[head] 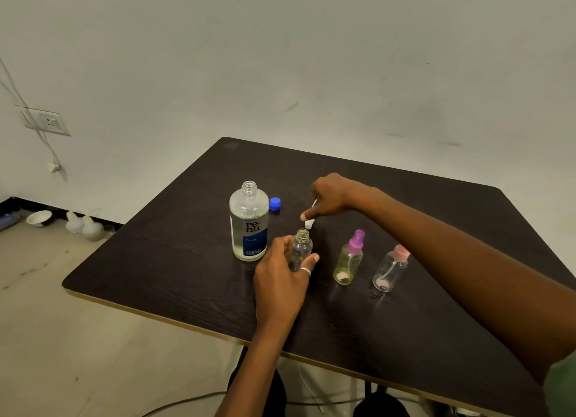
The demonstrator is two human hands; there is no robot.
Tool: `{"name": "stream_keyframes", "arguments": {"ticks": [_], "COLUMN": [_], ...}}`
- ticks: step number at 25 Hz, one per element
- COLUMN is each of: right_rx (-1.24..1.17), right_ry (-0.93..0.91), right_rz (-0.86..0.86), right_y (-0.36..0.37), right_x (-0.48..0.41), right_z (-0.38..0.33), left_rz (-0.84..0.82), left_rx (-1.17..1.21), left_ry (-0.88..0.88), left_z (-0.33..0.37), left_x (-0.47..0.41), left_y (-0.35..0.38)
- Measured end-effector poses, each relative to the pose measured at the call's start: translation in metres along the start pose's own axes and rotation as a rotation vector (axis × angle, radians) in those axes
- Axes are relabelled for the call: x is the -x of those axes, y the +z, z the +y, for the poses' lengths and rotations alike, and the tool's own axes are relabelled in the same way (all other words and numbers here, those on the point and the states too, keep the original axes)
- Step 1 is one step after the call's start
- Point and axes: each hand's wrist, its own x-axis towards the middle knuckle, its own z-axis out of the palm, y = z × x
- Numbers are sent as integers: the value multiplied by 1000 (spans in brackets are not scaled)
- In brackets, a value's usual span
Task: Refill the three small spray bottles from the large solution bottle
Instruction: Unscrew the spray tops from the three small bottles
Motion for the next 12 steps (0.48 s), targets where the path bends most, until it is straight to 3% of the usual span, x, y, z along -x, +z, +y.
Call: {"name": "stream_keyframes", "arguments": {"ticks": [12], "right_rx": [-99], "right_ry": [-76], "right_rz": [176], "right_y": [-68], "right_x": [113], "right_z": [18], "left_rz": [-62], "left_rx": [-39], "left_ry": [-84], "left_z": [10], "left_x": [10], "left_y": [-6]}}
